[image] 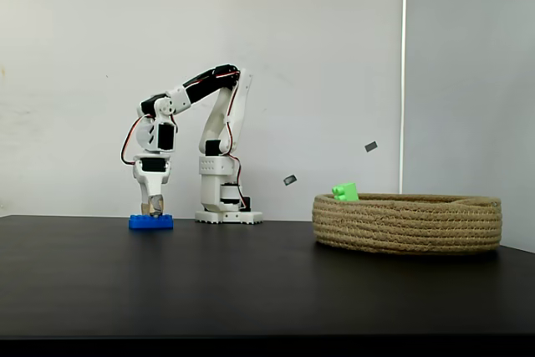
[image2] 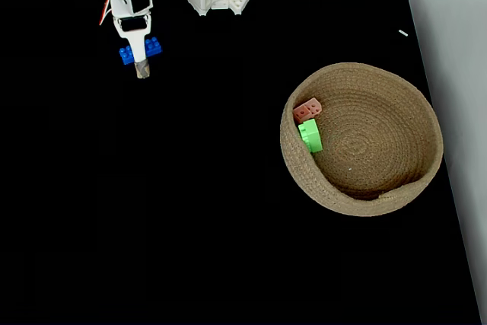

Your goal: Place the lego blocks in the tray

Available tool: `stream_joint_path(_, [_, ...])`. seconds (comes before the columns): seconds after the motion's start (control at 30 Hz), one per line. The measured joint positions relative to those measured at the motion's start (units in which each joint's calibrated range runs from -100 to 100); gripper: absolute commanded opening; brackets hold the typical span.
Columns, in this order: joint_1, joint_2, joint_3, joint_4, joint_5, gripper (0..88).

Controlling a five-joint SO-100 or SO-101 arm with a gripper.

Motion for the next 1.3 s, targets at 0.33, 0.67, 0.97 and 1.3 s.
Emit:
stream_joint_path(0.33, [0.08, -1.27, 3.8, -5.6, 0.73, 21.6])
stream_joint_path(0.67, [-0.98, -1.36, 4.42, -6.5, 2.15, 1.3])
stream_joint_path(0.97, [-2.2, -2.46, 4.42, -6.5, 2.25, 0.2])
stream_joint_path(1.3, [-14.17, -3.31, -17.06, 9.99, -8.5, 0.2])
